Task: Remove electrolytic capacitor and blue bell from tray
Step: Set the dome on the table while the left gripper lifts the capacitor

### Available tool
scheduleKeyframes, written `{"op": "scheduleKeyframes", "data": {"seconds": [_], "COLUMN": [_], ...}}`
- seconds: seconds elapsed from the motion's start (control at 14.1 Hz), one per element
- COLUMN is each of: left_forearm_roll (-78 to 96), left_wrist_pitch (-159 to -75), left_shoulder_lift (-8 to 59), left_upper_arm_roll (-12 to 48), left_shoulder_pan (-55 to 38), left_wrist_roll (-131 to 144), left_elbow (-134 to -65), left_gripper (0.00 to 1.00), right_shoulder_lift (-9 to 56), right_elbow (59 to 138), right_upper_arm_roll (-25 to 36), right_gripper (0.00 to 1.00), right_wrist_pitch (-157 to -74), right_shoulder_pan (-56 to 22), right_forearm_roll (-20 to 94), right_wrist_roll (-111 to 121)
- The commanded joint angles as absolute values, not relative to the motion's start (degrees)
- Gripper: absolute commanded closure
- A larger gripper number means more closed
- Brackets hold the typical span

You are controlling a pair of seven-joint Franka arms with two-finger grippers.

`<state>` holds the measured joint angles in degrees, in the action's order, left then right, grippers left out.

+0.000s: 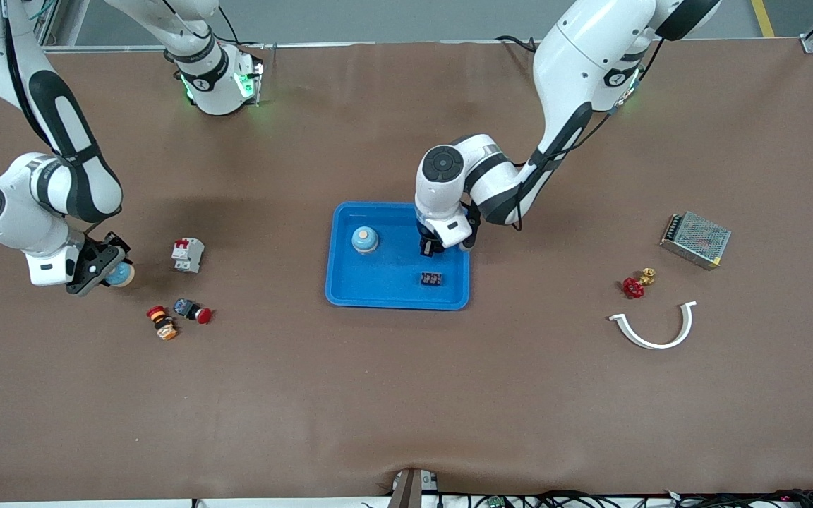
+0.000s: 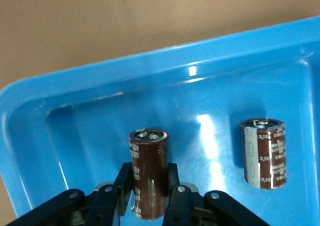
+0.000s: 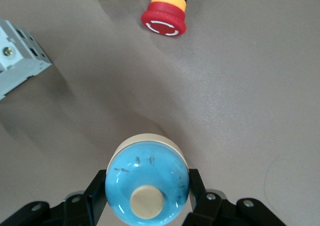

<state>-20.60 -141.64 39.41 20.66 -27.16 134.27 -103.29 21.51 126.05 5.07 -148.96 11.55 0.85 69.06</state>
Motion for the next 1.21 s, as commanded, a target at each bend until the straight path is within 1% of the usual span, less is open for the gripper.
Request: {"op": "scheduleKeyframes", "data": {"seconds": [0.0, 0.21, 0.5, 0.71, 0.85, 0.92, 0.99, 1.06, 1.13], "left_forearm_roll": [-22.32, -22.06, -21.27, -21.18, -20.83, -20.83, -20.74, -20.83, -20.74], "left_wrist_pitch": [-137.74, -133.60, -132.54, -129.74, -129.38, -129.29, -129.20, -129.20, -129.20], "left_shoulder_lift": [38.23, 37.27, 34.90, 32.79, 31.30, 30.25, 29.10, 27.79, 26.82], "left_upper_arm_roll": [20.48, 20.83, 21.09, 21.53, 22.41, 23.72, 24.95, 26.35, 27.85], "left_shoulder_pan": [-27.95, -27.60, -25.59, -24.26, -22.25, -20.32, -18.21, -16.02, -13.47], "left_wrist_roll": [134.03, 131.85, 125.80, 117.02, 110.94, 106.57, 101.65, 96.99, 91.72], "left_elbow": [-101.43, -99.06, -98.17, -98.87, -100.62, -102.55, -104.31, -106.85, -108.96], "left_gripper": [1.00, 1.00, 1.00, 1.00, 1.00, 1.00, 1.00, 1.00, 1.00], "right_shoulder_lift": [20.04, 20.74, 22.06, 22.85, 23.20, 23.20, 23.38, 23.47, 23.47], "right_elbow": [129.54, 129.73, 129.90, 129.81, 129.81, 129.81, 129.81, 129.81, 129.73], "right_upper_arm_roll": [3.96, 3.96, 3.96, 3.87, 3.87, 3.87, 3.87, 3.78, 3.78], "right_gripper": [0.64, 0.64, 0.64, 0.64, 0.61, 0.58, 0.54, 0.10, 0.00], "right_wrist_pitch": [-152.48, -152.84, -154.94, -155.30, -155.39, -155.39, -155.39, -155.39, -155.30], "right_shoulder_pan": [12.83, 12.83, 12.83, 12.83, 12.83, 12.92, 13.01, 13.09, 13.18], "right_forearm_roll": [0.26, 0.26, 0.26, 0.26, 0.26, 0.26, 0.35, 0.35, 0.53], "right_wrist_roll": [69.96, 69.96, 69.96, 69.87, 69.87, 69.79, 69.87, 69.87, 69.79]}}
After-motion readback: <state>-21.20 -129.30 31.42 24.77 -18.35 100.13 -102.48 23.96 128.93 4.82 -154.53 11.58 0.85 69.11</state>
